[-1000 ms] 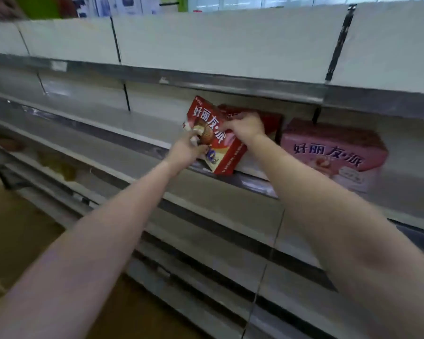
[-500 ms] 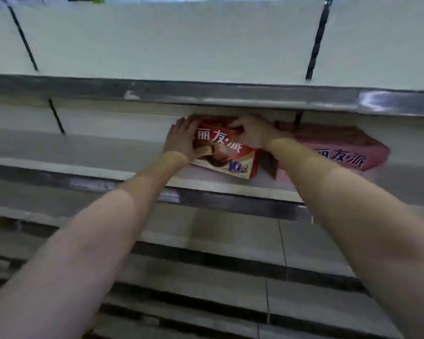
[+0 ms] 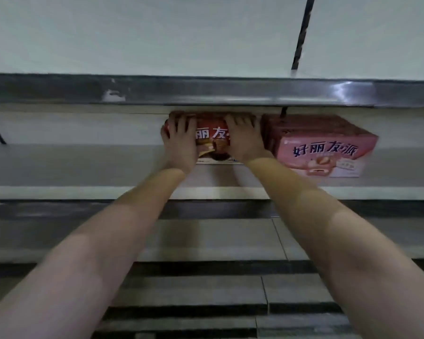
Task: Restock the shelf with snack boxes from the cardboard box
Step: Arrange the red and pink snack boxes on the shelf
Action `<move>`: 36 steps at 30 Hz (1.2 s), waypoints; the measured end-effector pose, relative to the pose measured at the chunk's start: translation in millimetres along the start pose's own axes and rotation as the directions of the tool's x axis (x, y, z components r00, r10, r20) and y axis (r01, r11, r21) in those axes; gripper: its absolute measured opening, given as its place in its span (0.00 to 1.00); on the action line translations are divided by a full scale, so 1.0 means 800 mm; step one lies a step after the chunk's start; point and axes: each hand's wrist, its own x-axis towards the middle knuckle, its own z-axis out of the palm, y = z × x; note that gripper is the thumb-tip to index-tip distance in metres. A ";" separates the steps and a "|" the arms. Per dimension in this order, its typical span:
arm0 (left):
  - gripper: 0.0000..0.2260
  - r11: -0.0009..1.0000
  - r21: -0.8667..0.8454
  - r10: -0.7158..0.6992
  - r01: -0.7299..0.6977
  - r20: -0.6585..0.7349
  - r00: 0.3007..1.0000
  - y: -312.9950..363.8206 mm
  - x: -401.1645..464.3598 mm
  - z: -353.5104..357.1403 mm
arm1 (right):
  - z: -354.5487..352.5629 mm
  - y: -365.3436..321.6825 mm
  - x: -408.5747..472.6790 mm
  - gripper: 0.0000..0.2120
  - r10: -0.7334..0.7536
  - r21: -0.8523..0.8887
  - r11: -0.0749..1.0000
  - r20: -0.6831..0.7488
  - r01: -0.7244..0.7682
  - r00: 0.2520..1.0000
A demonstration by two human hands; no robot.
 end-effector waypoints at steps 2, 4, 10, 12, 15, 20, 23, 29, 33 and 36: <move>0.36 1.000 -0.006 0.000 0.000 -0.014 1.000 -0.002 0.000 -0.001 | 0.007 -0.002 0.000 0.42 0.015 -0.019 1.000 -0.017 -0.015 1.000; 0.36 1.000 -0.026 0.017 -0.018 -0.009 1.000 -0.005 -0.001 -0.004 | 0.007 -0.003 -0.003 0.43 0.017 -0.004 1.000 -0.002 -0.017 1.000; 0.41 0.991 -0.129 0.025 -0.022 0.020 0.999 -0.016 -0.005 -0.009 | -0.011 -0.007 -0.010 0.38 -0.006 0.065 0.998 0.030 0.004 1.000; 0.41 0.980 -0.189 -0.061 0.061 0.010 0.998 -0.013 -0.015 -0.016 | -0.011 -0.011 -0.018 0.36 -0.049 0.087 0.995 -0.023 0.051 0.999; 0.35 0.963 -0.206 -0.186 0.175 -0.035 0.982 -0.003 -0.041 -0.040 | -0.005 -0.027 -0.032 0.28 -0.181 0.199 0.957 -0.150 0.209 0.972; 0.22 0.948 -0.129 -0.291 0.290 0.012 0.957 -0.007 -0.107 -0.080 | -0.015 -0.069 -0.055 0.22 -0.355 0.401 0.825 -0.180 0.398 0.917; 0.15 0.924 -0.053 -0.381 0.379 -0.046 0.923 -0.007 -0.163 -0.117 | -0.025 -0.099 -0.082 0.16 -0.468 0.529 0.675 -0.233 0.514 0.853; 0.08 0.766 0.029 -0.631 0.642 -0.152 0.761 -0.005 -0.312 -0.193 | -0.040 -0.185 -0.198 0.08 -0.705 0.678 0.372 -0.237 0.634 0.668; 0.04 0.581 0.100 -0.801 0.808 -0.108 0.590 0.023 -0.445 -0.225 | -0.029 -0.226 -0.309 0.09 -0.848 0.766 0.228 -0.147 0.601 0.509; 0.07 0.412 0.116 -0.902 0.904 -0.090 0.423 0.051 -0.547 -0.230 | -0.011 -0.241 -0.399 0.08 -0.907 0.809 0.177 -0.086 0.560 0.412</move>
